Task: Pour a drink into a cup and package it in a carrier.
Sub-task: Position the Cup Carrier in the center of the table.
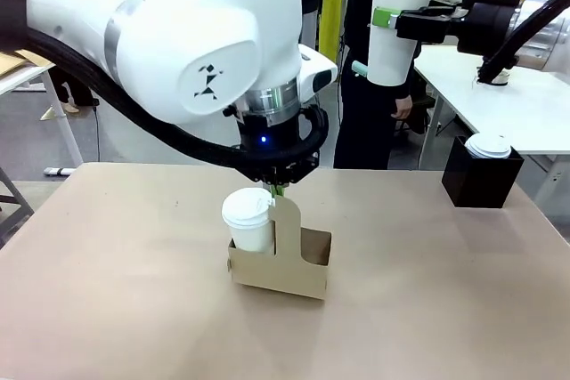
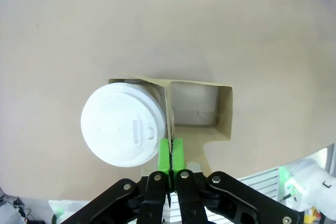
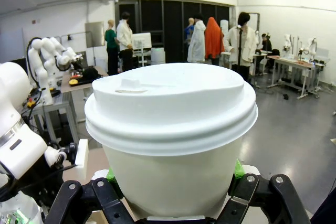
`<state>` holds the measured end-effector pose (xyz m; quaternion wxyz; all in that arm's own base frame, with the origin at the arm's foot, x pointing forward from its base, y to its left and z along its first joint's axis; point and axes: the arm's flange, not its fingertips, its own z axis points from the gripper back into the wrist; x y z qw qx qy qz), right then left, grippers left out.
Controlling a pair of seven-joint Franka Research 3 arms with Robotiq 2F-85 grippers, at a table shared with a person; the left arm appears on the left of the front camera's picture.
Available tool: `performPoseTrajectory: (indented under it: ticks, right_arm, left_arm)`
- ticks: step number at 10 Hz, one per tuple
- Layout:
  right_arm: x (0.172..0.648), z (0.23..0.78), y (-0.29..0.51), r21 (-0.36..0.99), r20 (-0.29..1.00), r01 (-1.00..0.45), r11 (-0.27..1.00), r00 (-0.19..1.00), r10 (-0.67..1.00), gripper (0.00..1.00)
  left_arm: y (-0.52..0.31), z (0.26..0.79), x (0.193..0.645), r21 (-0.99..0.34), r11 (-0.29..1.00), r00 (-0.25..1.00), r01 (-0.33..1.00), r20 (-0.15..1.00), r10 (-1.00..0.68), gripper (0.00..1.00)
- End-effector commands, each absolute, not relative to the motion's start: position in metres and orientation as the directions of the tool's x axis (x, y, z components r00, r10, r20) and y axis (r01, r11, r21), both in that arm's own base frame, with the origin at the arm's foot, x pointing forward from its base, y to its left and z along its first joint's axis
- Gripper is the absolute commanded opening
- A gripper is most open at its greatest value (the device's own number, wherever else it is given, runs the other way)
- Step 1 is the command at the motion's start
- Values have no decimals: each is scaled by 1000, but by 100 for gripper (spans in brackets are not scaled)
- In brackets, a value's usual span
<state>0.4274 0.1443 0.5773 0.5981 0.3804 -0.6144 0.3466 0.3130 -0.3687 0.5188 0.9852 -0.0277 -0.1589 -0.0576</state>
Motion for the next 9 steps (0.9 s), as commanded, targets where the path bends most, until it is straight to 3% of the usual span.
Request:
performPoseTrajectory:
  ticks: [1,4,5,6,9]
  right_arm:
    - [429,583,149,26,998,-876,482,-2,-57,81]
    - [429,583,149,26,998,-876,482,-2,-57,81]
    - [429,583,149,26,998,-876,482,-2,-57,81]
    - [429,583,149,26,998,-876,482,-2,-57,81]
    - [429,583,149,26,998,-876,482,-2,-57,81]
  left_arm:
    - [-369,509,306,-56,993,942,101,326,-78,2]
    - [-367,489,308,-56,997,950,61,309,-41,2]
    - [-364,486,307,3,993,952,122,283,-118,2]
    - [-369,502,311,-58,994,946,95,317,-72,2]
    - [-369,502,311,-58,994,946,95,317,-72,2]
